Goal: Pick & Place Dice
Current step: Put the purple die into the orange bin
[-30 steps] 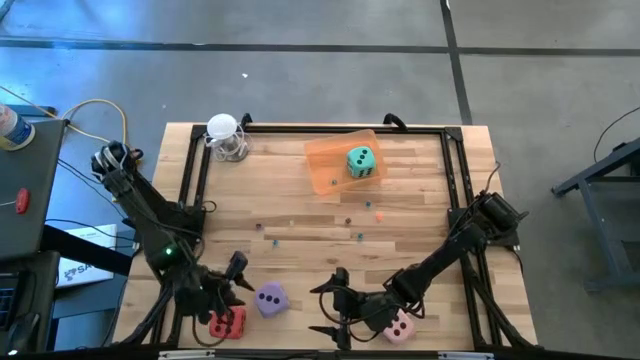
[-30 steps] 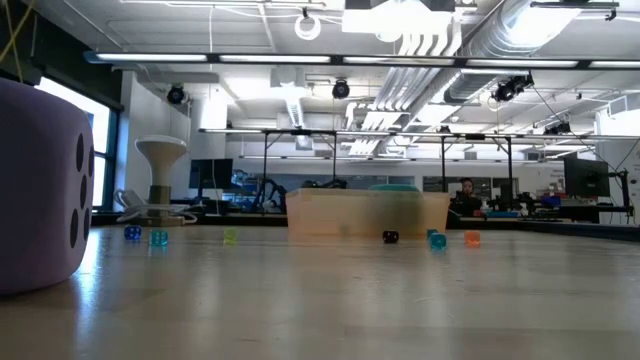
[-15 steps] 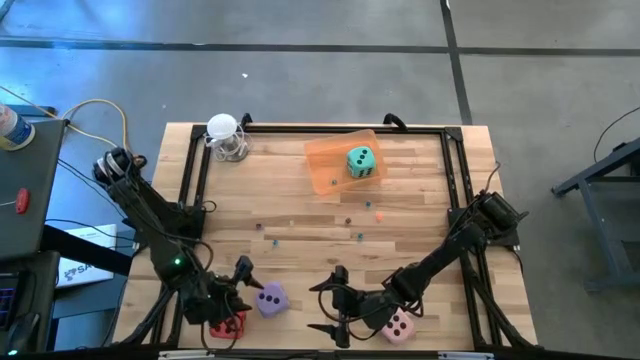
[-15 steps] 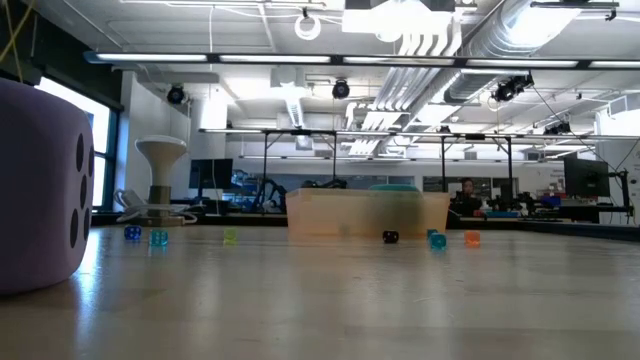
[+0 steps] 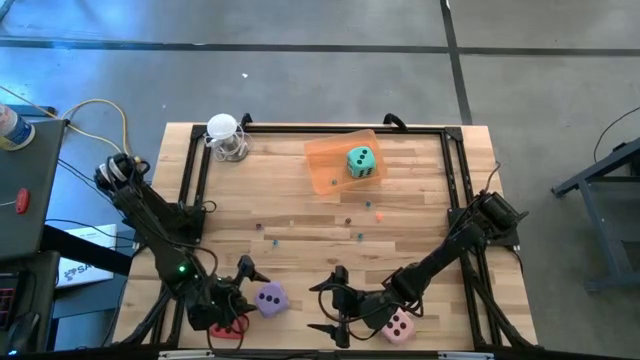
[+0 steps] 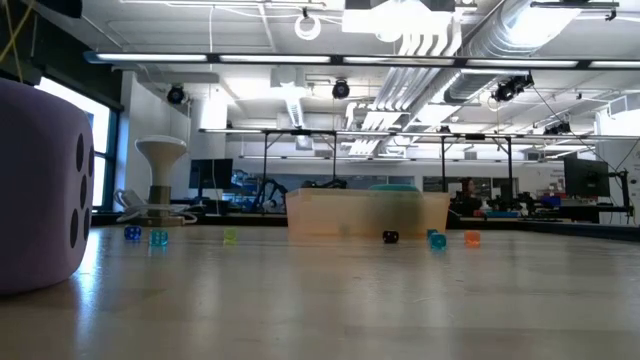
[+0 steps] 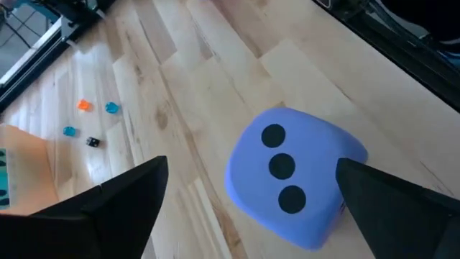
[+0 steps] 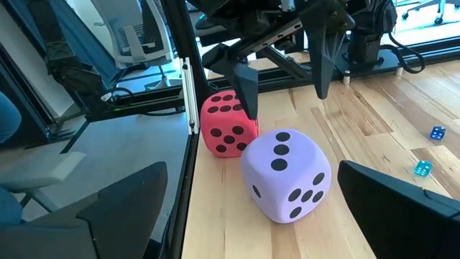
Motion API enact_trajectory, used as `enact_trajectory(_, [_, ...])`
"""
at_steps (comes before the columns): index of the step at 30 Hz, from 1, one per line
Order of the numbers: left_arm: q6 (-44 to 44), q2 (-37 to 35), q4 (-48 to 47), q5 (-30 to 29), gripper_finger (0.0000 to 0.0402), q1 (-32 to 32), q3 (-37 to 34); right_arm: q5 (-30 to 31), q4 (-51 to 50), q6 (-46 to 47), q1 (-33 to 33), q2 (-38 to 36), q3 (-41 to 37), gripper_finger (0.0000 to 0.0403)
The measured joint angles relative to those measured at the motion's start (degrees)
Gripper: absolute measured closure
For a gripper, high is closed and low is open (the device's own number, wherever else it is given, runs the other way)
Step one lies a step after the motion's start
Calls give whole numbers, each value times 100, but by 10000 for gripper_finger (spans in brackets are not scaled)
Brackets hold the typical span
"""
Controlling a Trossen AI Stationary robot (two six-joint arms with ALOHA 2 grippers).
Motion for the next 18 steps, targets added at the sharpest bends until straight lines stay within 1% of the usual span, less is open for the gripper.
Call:
enact_trajectory(7, [182,108,100,-62,8,-20,0,0,-2,4,0,0,0,3])
enact_trajectory(11, [129,108,510,-150,8,-97,0,0,-2,7,0,0,0,3])
enact_trajectory(13, [-129,108,814,-153,8,-116,0,0,-3,9,0,0,0,3])
enact_trajectory(15, [-577,108,1067,-155,8,-115,0,0,-4,9,0,0,0,3])
enact_trajectory(18, [-1106,108,1275,-150,8,-109,0,0,-2,13,0,0,0,3])
